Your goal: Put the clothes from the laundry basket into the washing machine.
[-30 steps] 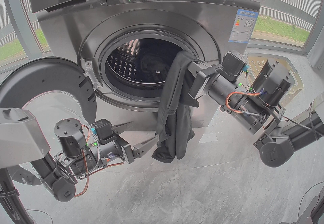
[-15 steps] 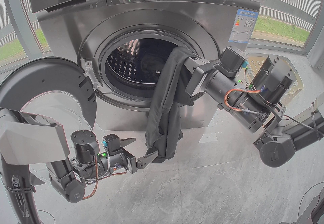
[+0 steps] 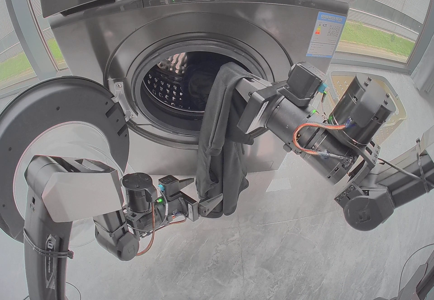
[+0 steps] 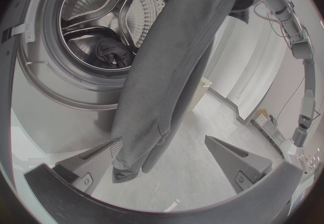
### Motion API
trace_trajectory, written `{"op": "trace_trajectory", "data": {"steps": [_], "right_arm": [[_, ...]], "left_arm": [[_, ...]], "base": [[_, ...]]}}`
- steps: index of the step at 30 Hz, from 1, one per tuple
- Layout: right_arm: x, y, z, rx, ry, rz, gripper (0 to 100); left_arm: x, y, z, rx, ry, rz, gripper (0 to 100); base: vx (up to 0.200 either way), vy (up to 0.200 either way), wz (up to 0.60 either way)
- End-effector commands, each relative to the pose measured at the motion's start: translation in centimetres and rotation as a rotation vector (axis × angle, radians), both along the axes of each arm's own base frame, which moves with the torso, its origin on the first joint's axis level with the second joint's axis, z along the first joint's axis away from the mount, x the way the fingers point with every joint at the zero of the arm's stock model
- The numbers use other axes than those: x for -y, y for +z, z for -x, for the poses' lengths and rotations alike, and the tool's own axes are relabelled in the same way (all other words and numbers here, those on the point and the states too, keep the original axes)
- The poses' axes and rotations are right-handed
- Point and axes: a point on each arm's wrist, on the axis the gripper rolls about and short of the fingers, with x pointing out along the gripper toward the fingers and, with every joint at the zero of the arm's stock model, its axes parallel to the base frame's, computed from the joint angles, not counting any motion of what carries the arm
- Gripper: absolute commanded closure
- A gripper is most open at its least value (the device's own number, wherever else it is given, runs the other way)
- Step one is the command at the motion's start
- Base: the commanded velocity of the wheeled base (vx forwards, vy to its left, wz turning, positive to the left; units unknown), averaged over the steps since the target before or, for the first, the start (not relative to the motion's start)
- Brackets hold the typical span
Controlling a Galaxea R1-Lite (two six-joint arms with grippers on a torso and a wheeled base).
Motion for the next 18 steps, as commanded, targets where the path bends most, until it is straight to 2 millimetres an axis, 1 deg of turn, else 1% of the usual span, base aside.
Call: {"op": "trace_trajectory", "data": {"steps": [1, 5, 10, 16, 17, 18], "right_arm": [[-0.3, -0.1, 0.3, -0.005, 0.013, -0.005, 100], [-0.3, -0.2, 0.4, -0.006, 0.016, -0.004, 100], [-0.5, -0.2, 0.5, -0.005, 0.022, -0.005, 100], [-0.4, -0.2, 0.5, -0.007, 0.023, -0.004, 100], [-0.4, -0.2, 0.5, -0.006, 0.023, -0.006, 100], [-0.4, -0.2, 0.5, -0.006, 0.023, -0.006, 100]], "left_arm": [[0.8, -2.5, -1.9, -0.004, 0.012, 0.0, 0], [0.5, -3.0, -3.2, 0.019, 0.069, 0.003, 0], [0.2, -3.3, -4.4, 0.042, 0.093, 0.014, 0], [0.2, -3.0, -5.2, 0.066, 0.116, 0.025, 0], [0.2, -3.1, -5.2, 0.066, 0.116, 0.026, 100], [0.2, -3.1, -5.3, 0.069, 0.116, 0.028, 100]], "base": [[0.0, 0.0, 0.0], [0.0, 0.0, 0.0], [0.0, 0.0, 0.0], [0.0, 0.0, 0.0], [0.0, 0.0, 0.0], [0.0, 0.0, 0.0]]}}
